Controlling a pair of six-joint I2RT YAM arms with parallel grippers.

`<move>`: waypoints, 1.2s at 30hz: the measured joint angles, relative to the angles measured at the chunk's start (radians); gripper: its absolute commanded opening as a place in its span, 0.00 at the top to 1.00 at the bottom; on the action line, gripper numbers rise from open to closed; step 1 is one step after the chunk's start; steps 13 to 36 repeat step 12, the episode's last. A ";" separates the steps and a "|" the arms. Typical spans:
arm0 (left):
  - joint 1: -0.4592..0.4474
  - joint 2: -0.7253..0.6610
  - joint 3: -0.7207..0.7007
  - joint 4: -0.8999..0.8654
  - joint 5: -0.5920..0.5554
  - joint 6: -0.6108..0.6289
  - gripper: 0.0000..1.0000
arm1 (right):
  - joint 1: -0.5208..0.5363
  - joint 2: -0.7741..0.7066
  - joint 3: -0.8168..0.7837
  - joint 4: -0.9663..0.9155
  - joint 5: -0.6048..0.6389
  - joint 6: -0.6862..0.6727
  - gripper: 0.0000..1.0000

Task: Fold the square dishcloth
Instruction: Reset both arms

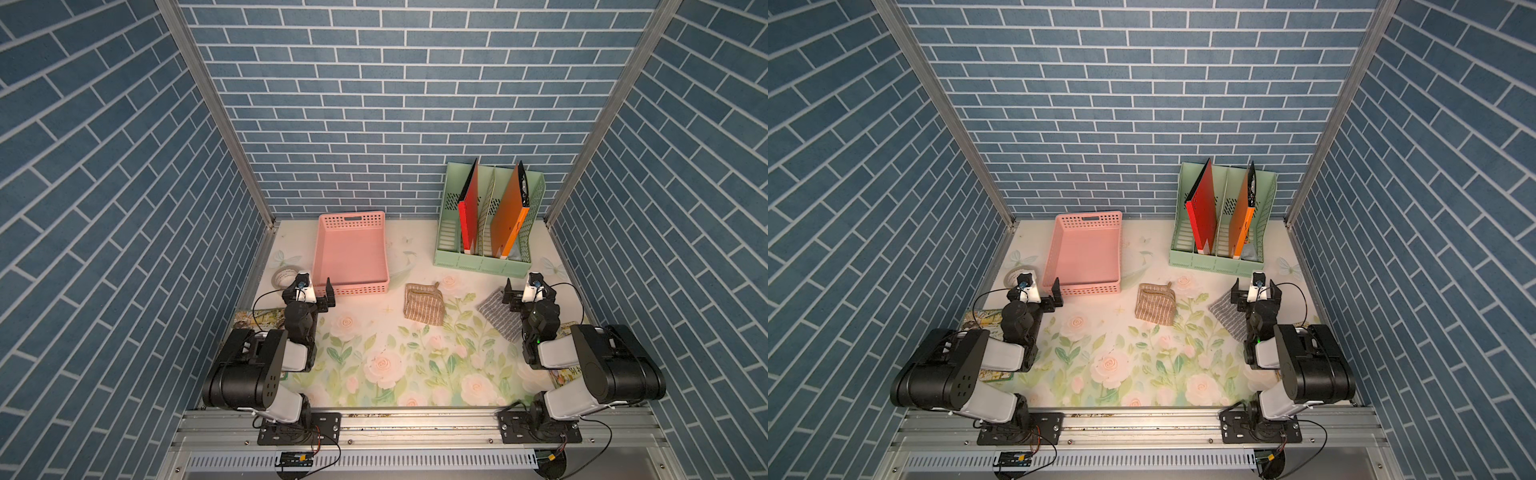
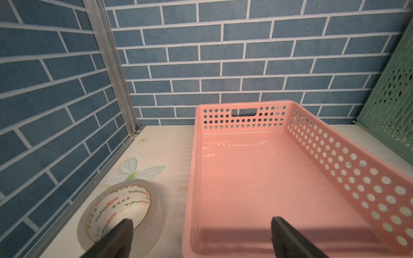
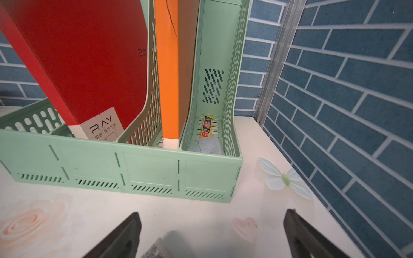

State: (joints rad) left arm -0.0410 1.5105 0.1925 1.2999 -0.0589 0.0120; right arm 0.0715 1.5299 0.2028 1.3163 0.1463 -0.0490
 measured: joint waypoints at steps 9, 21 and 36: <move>0.000 0.000 0.000 -0.004 -0.008 -0.005 0.00 | 0.000 0.000 0.000 0.000 -0.002 0.000 0.00; 0.000 0.000 0.000 -0.005 -0.008 -0.005 0.00 | 0.000 0.000 0.000 0.000 -0.002 0.000 0.00; 0.000 0.000 0.000 -0.005 -0.008 -0.005 0.00 | 0.000 0.000 0.000 0.000 -0.002 0.000 0.00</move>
